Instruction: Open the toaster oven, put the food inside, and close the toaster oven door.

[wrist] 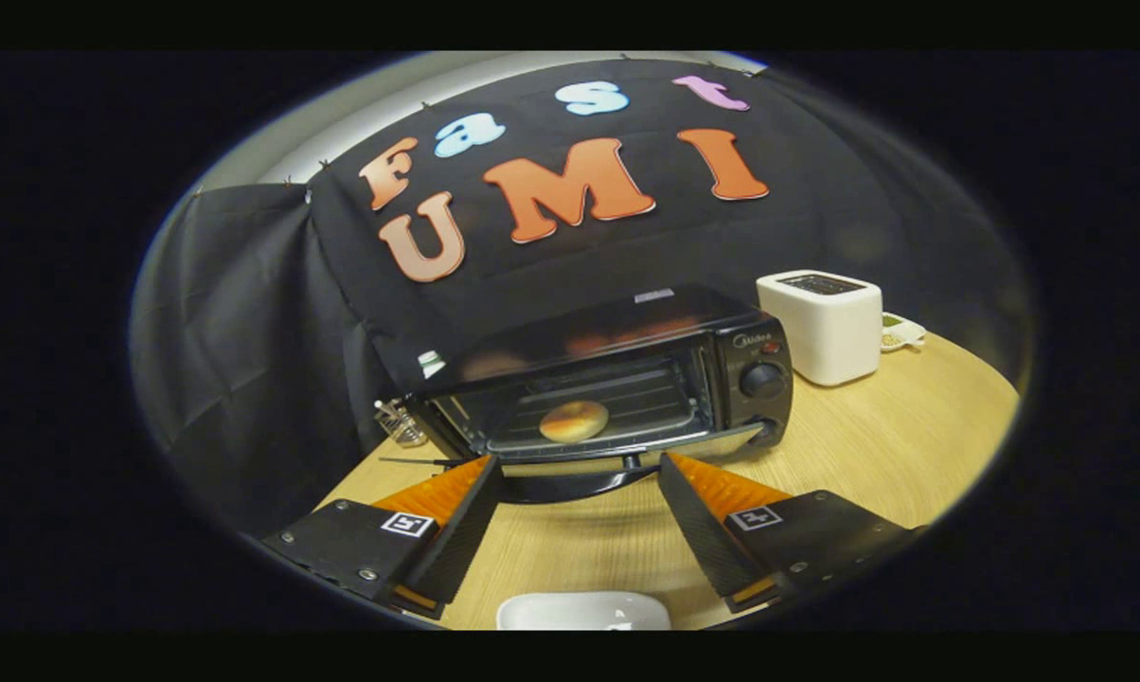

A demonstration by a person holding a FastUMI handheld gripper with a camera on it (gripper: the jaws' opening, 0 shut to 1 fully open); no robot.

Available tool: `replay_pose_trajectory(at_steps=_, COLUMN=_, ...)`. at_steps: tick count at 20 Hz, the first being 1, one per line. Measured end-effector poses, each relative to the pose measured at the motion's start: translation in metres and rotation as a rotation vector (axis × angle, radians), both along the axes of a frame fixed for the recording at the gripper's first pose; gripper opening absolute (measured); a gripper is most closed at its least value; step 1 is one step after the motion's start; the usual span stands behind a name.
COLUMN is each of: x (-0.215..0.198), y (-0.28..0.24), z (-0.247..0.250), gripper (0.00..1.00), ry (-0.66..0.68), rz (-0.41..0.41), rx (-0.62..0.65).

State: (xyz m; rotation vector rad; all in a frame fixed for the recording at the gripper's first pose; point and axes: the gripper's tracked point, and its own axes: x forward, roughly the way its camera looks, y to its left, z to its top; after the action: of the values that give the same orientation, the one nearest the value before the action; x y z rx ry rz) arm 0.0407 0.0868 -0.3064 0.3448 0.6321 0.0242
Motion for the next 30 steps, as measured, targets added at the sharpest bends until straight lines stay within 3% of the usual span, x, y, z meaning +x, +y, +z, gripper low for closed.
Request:
replay_pose_trajectory(at_steps=6, x=0.049, y=-0.004, z=0.004, gripper=0.97, ry=-0.103, rz=-0.066, rx=-0.005)
replay_pose_trajectory(at_steps=13, x=0.072, y=-0.007, z=0.003, gripper=0.96, ry=-0.141, rz=-0.088, rx=-0.001)
replay_pose_trajectory(at_steps=19, x=0.039, y=-0.006, z=0.071, gripper=0.96, ry=-0.284, rz=-0.046, rx=-0.019)
replay_pose_trajectory(at_steps=25, x=-0.009, y=-0.009, z=0.149, gripper=0.96, ry=-0.426, rz=0.071, rx=-0.227)
replay_pose_trajectory(at_steps=30, x=-0.038, y=-0.006, z=0.212, gripper=0.95, ry=-0.558, rz=0.116, rx=-0.299)
